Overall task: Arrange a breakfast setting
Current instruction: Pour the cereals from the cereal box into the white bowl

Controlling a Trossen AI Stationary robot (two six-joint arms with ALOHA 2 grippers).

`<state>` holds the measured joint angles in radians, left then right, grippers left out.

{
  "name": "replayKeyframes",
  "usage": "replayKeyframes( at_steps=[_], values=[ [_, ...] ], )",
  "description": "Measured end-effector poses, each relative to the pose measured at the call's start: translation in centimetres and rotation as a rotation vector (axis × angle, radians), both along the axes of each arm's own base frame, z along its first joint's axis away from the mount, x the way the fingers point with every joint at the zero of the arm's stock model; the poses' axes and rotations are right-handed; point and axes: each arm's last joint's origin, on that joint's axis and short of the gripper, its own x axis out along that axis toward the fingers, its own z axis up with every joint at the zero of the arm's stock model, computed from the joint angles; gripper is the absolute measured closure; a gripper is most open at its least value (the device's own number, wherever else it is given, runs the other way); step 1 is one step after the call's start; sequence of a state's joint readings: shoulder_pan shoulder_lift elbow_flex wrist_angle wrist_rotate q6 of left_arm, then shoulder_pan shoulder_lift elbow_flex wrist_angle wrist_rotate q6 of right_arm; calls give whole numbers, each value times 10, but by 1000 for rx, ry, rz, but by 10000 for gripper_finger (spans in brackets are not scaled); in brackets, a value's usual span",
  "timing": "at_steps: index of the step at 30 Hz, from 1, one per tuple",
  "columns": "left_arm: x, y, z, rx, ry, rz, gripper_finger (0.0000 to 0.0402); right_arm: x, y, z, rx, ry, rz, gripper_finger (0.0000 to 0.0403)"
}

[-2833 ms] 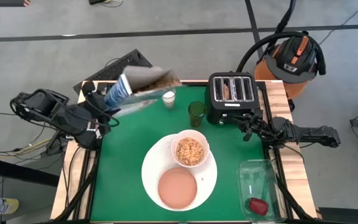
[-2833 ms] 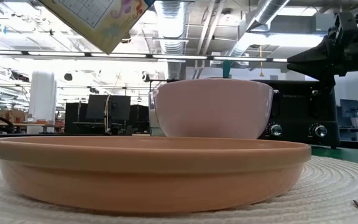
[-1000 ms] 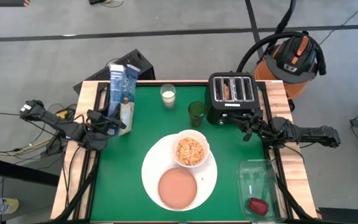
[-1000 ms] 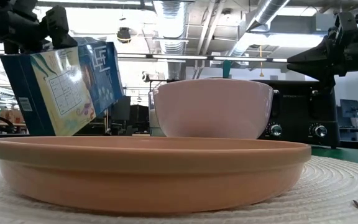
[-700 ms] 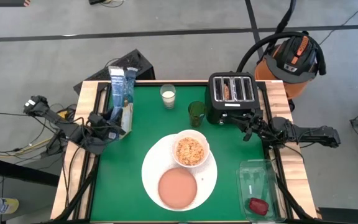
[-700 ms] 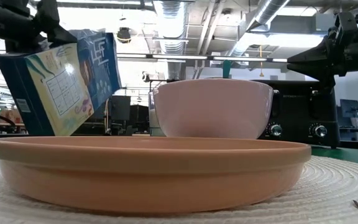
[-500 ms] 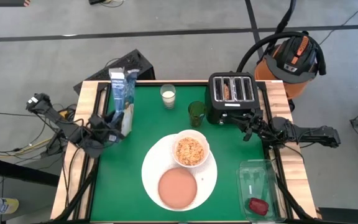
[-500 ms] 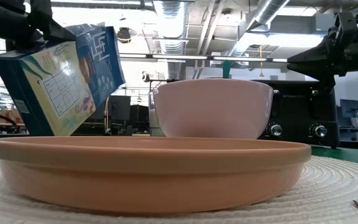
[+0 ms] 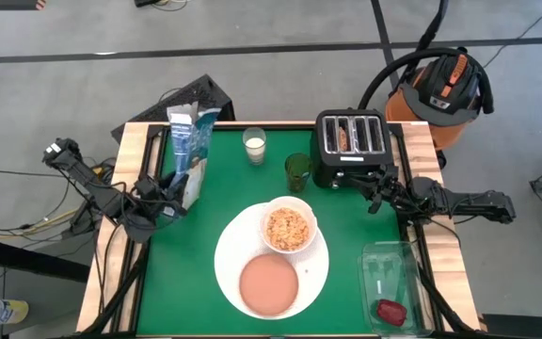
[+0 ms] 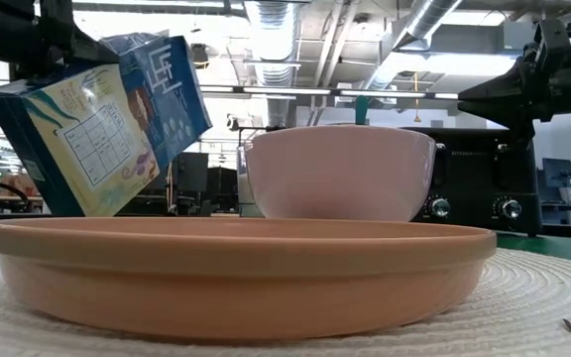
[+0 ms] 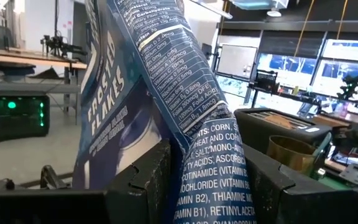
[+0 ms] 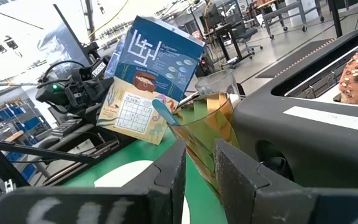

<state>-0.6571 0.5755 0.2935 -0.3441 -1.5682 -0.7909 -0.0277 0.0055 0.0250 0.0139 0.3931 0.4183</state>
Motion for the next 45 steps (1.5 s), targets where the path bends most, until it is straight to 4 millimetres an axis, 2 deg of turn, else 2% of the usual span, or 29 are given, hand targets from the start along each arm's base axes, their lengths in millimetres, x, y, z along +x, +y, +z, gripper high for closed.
replayKeyframes(
  at_steps=[10,22,38,45],
  values=[
    [0,0,0,-12,-20,4,263,0,0,0,0,0,-1,296],
    [-1,1,-2,-9,-19,7,297,0,0,0,0,0,-1,296],
    [1,6,-1,15,21,57,300,0,0,0,0,0,-1,296],
    [5,7,10,62,105,66,339,0,0,0,0,0,0,296]
  ],
)
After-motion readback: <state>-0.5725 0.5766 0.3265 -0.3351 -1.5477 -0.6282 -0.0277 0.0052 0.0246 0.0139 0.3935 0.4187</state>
